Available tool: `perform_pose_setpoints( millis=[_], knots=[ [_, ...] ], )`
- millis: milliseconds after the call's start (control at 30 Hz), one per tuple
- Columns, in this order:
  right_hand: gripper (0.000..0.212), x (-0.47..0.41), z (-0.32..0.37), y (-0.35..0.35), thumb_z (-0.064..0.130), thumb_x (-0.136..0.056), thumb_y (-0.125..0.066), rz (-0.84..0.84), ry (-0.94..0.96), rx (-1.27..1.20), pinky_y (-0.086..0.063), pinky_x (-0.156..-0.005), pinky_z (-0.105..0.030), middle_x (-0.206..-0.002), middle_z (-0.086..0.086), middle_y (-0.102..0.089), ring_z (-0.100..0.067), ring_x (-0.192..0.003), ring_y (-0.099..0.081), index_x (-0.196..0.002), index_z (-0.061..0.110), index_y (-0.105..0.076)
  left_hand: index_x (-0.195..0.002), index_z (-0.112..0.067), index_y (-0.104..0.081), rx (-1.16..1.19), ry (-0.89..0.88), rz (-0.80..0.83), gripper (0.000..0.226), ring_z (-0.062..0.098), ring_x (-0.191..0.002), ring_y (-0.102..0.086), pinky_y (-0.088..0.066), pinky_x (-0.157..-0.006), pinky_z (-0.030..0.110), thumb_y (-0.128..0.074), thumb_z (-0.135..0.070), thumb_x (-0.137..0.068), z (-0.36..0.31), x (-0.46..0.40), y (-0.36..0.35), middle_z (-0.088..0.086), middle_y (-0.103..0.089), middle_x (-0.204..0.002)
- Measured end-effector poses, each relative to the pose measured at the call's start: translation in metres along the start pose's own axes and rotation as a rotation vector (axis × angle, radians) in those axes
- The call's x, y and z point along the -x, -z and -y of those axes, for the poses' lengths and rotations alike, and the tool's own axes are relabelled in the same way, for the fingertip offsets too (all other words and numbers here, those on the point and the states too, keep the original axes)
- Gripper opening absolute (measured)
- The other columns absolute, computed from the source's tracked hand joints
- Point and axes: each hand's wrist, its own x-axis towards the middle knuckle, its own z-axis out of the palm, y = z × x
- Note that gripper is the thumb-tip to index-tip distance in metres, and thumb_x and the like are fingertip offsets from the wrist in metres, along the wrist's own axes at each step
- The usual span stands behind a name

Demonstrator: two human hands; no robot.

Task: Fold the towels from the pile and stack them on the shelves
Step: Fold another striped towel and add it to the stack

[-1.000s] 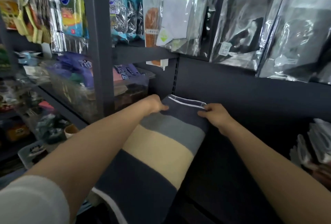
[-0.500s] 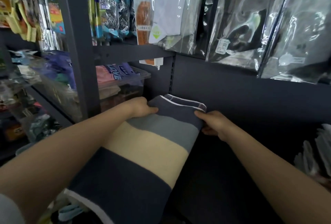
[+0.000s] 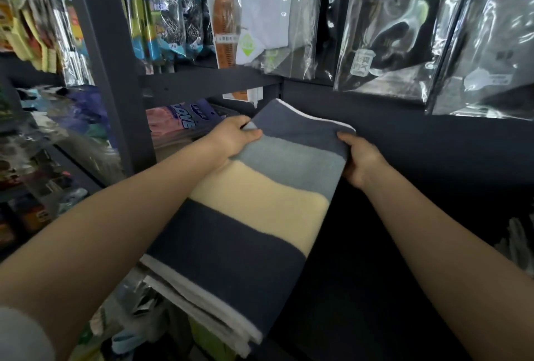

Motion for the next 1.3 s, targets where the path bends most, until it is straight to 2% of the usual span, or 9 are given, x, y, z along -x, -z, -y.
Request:
perform_pose_setpoints(
  millis=[100, 200, 367, 600, 800, 933, 1100, 1167, 1300],
  knots=[
    [0.032, -0.009, -0.017, 0.002, 0.017, -0.089, -0.06, -0.104, 0.025, 0.117, -0.055, -0.073, -0.043, -0.108, -0.018, -0.063, -0.031, -0.09, -0.063, -0.115, -0.002, -0.057, -0.104, -0.006, -0.056, -0.259, 0.028, 0.036, 0.025, 0.021, -0.087, -0.054, -0.039, -0.072, 0.028, -0.055, -0.028, -0.091, 0.02, -0.009, -0.011, 0.012, -0.06, -0.104],
    [0.03, -0.004, -0.036, 0.007, 0.018, -0.092, -0.055, -0.094, -0.025, 0.261, -0.051, -0.065, -0.038, -0.108, -0.016, -0.06, -0.028, -0.088, -0.059, -0.117, 0.0, -0.055, -0.11, -0.006, -0.056, -0.52, 0.092, 0.118, 0.033, 0.023, -0.094, -0.052, -0.036, -0.074, 0.028, -0.052, -0.034, -0.092, 0.041, -0.003, -0.014, 0.012, -0.057, -0.11],
    [0.017, 0.022, -0.043, 0.009, 0.021, -0.093, -0.05, -0.046, -0.04, 0.35, -0.042, -0.053, -0.026, -0.096, -0.009, -0.058, -0.016, -0.069, -0.054, -0.107, 0.012, -0.054, -0.119, -0.01, -0.054, -0.627, 0.074, 0.133, 0.041, 0.022, -0.101, -0.052, -0.035, -0.075, 0.027, -0.052, -0.038, -0.09, 0.041, 0.027, 0.004, 0.011, -0.056, -0.12],
    [0.035, 0.106, -0.06, -0.008, 0.022, -0.091, -0.052, -0.024, -0.008, 0.485, -0.049, -0.052, -0.027, -0.097, -0.001, -0.052, -0.014, -0.077, -0.054, -0.118, 0.015, -0.033, -0.125, -0.009, -0.043, -0.716, 0.04, 0.231, 0.048, 0.027, -0.108, -0.051, -0.038, -0.078, 0.03, -0.055, -0.038, -0.089, 0.037, 0.101, 0.028, 0.012, -0.052, -0.125],
    [0.042, 0.189, -0.07, -0.016, 0.02, -0.092, -0.054, 0.105, -0.023, 0.366, -0.054, -0.06, -0.035, -0.099, 0.008, -0.051, -0.016, -0.087, -0.057, -0.115, 0.033, -0.021, -0.13, -0.013, -0.033, -0.818, -0.126, 0.14, 0.044, 0.033, -0.099, -0.055, -0.048, -0.078, 0.042, -0.049, -0.031, -0.093, 0.047, 0.142, 0.039, 0.016, -0.053, -0.118],
    [0.07, 0.211, -0.077, -0.027, 0.013, -0.089, -0.059, 0.146, -0.008, 0.28, -0.05, -0.046, -0.023, -0.1, 0.006, -0.051, -0.015, -0.078, -0.06, -0.141, 0.028, -0.016, -0.129, -0.012, -0.035, -1.164, -0.375, -0.046, 0.039, 0.035, -0.089, -0.057, -0.038, -0.058, 0.037, -0.044, -0.006, -0.091, 0.049, 0.159, 0.037, 0.016, -0.043, -0.117],
    [0.06, 0.221, -0.091, -0.043, 0.01, -0.09, -0.057, 0.136, 0.012, 0.282, -0.049, -0.043, -0.019, -0.125, -0.01, -0.046, -0.017, -0.074, -0.06, -0.138, 0.021, -0.022, -0.084, 0.001, -0.063, -1.229, -0.646, -0.168, 0.026, 0.034, -0.061, -0.058, -0.04, -0.043, 0.031, -0.071, 0.003, -0.059, 0.062, 0.154, 0.052, 0.021, -0.058, -0.083],
    [0.052, 0.224, -0.095, -0.043, 0.016, -0.093, -0.055, 0.116, 0.023, 0.343, -0.046, -0.04, -0.02, -0.115, -0.012, -0.052, -0.016, -0.065, -0.058, -0.135, 0.019, -0.024, -0.079, -0.004, -0.068, -1.193, -0.847, -0.135, 0.017, 0.032, -0.078, -0.06, -0.05, -0.057, 0.033, -0.055, -0.007, -0.068, 0.072, 0.152, 0.055, 0.016, -0.065, -0.091],
    [0.037, 0.231, -0.09, -0.032, 0.028, -0.097, -0.044, 0.082, 0.138, 0.524, -0.034, -0.039, -0.022, -0.075, -0.007, -0.052, -0.017, -0.049, -0.049, -0.129, 0.018, -0.029, -0.113, -0.01, -0.061, -0.803, -0.996, 0.194, 0.049, 0.016, -0.102, -0.055, -0.049, -0.081, 0.03, -0.036, -0.044, -0.089, 0.078, 0.178, 0.048, 0.005, -0.063, -0.113]
  ],
)
